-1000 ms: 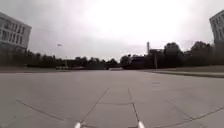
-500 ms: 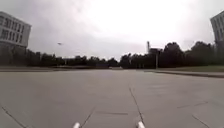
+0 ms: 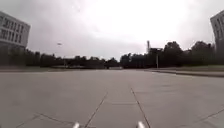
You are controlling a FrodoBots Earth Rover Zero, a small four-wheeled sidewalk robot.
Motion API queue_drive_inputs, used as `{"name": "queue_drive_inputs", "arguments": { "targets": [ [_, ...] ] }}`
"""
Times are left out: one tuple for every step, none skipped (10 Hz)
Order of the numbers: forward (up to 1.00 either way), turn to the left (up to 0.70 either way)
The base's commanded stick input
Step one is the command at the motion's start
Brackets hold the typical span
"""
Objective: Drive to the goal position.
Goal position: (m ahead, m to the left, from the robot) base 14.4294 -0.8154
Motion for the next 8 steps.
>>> {"name": "queue_drive_inputs", "arguments": {
  "targets": [
    [0.85, 0.0],
    [0.85, 0.0],
    [0.85, 0.0],
    [0.85, 0.0],
    [0.85, 0.0],
    [0.85, 0.0],
    [0.85, 0.0],
    [0.85, 0.0]
  ]
}}
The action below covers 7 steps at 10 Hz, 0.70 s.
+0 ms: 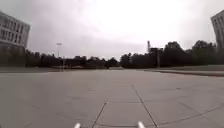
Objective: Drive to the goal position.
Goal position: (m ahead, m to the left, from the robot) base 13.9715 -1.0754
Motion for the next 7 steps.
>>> {"name": "queue_drive_inputs", "arguments": {
  "targets": [
    [0.85, 0.0],
    [0.85, 0.0],
    [0.85, 0.0],
    [0.85, 0.0],
    [0.85, 0.0],
    [0.85, 0.0],
    [0.85, 0.0]
  ]
}}
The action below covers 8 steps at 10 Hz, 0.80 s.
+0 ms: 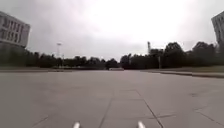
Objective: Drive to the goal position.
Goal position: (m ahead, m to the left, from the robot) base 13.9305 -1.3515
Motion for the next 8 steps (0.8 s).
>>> {"name": "queue_drive_inputs", "arguments": {
  "targets": [
    [0.85, 0.0],
    [0.62, 0.0],
    [0.2, 0.0],
    [0.03, 0.0],
    [0.0, 0.0],
    [0.0, 0.0],
    [0.0, 0.0],
    [0.0, 0.0]
  ]
}}
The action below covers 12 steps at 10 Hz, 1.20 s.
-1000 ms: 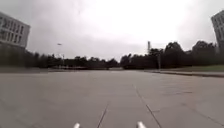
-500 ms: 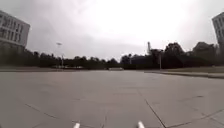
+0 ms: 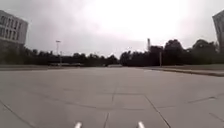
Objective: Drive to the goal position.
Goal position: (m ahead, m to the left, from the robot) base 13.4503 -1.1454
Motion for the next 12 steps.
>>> {"name": "queue_drive_inputs", "arguments": {
  "targets": [
    [0.0, 0.0],
    [0.0, 0.0],
    [0.0, 0.0],
    [0.0, 0.0],
    [0.0, 0.0],
    [0.03, 0.0],
    [0.07, 0.0],
    [0.1, 0.0],
    [0.12, 0.0],
    [0.12, 0.0],
    [0.12, 0.0],
    [0.12, 0.0]
  ]
}}
